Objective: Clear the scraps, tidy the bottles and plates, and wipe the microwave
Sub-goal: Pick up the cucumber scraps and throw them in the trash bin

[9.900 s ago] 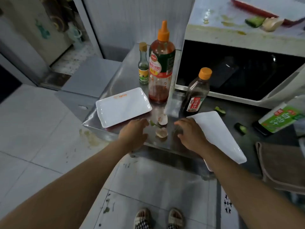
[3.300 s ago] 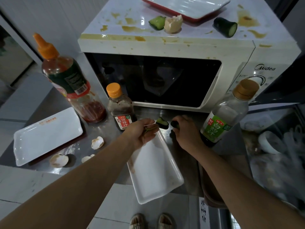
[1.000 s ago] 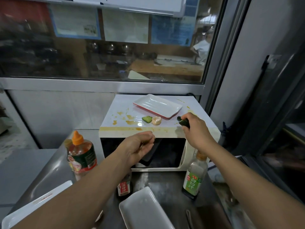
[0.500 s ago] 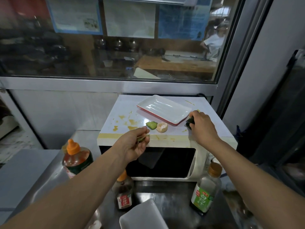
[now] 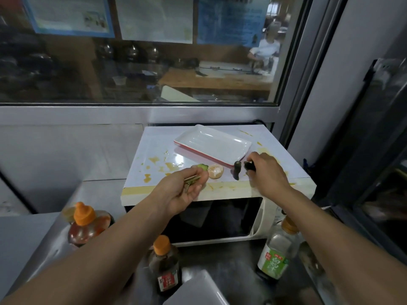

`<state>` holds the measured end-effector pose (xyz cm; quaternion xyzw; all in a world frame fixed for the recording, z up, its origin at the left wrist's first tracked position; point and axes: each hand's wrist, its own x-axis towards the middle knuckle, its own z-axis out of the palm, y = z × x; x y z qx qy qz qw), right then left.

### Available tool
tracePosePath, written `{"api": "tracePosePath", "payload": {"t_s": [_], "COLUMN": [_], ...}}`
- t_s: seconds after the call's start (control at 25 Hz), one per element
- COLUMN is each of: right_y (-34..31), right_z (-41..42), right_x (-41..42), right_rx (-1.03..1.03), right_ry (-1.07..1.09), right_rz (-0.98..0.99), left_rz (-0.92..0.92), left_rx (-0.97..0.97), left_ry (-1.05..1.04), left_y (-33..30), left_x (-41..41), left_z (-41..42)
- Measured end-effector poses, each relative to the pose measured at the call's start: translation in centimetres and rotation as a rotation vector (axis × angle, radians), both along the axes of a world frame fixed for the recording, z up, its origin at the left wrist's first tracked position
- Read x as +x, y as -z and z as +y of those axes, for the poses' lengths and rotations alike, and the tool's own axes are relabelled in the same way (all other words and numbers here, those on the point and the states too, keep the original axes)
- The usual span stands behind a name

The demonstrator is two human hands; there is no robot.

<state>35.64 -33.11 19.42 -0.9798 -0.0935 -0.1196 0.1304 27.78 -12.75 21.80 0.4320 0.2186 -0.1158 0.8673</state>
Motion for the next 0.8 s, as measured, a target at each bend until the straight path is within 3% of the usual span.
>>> {"api": "tracePosePath", "payload": {"t_s": [0.8], "right_y": [-1.6], "right_z": [-0.5], "right_x": [-0.6], "right_rx": [0.119], "right_ry": [0.051], "right_rz": [-0.007], "left_rz": [-0.009], "left_rx": [0.025], "left_ry": [0.041], "left_y": [0.0], "left_x": [0.0], "left_z": [0.3]}}
